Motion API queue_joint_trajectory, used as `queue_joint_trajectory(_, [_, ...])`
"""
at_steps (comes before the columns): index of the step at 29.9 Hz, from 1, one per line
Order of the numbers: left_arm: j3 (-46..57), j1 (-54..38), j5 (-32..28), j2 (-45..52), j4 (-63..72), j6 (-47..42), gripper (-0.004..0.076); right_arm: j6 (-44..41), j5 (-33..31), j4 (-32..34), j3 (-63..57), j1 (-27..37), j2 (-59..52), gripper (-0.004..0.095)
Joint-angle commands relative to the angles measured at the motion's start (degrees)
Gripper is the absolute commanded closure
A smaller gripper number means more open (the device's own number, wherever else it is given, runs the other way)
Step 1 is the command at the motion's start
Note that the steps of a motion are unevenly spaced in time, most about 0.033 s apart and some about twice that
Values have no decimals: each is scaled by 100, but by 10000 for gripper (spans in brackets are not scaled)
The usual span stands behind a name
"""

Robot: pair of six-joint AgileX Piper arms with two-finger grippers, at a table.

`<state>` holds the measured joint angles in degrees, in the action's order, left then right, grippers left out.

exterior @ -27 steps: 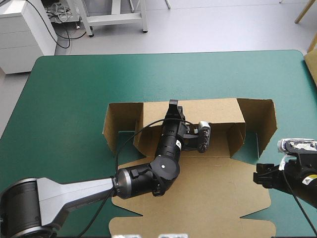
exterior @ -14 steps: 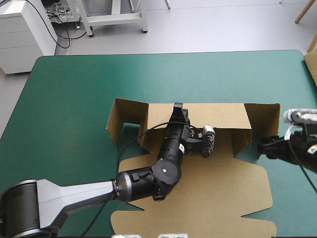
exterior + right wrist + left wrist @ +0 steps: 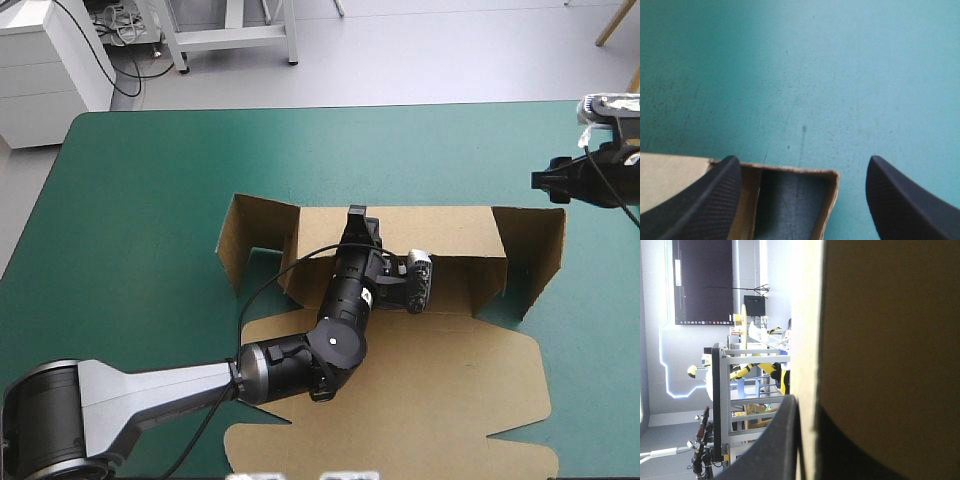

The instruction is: Fold the box

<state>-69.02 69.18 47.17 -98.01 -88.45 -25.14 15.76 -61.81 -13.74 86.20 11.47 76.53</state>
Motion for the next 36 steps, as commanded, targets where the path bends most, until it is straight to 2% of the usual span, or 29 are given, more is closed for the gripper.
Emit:
queue_joint_trajectory(1, [-110, -19, 29, 133, 20, -152, 731, 155, 177, -22, 527, -14, 414, 262])
queue_joint_trajectory(6, [-110, -133, 14, 56, 20, -466, 731, 208, 177, -75, 909, -14, 1131, 262])
queue_joint_trajectory(10, [-110, -136, 87, 6, -21, -526, 731, 488, 7, -509, 1063, -14, 1568, 262])
queue_joint_trajectory(17, [-110, -183, 184, 6, -24, -723, 731, 584, -495, -629, 963, -14, 1705, 263])
queue_joint_trajectory(23, [-110, -183, 344, 6, 10, -985, 731, 597, -516, -720, 247, -14, 1499, 262])
queue_joint_trajectory(31, [-110, -183, 333, 6, 431, -998, 731, 722, -341, -710, -680, -14, 652, 262])
queue_joint_trajectory(36, [-110, -183, 333, 6, 431, -1657, 731, 616, -254, -536, -709, -14, 374, 263])
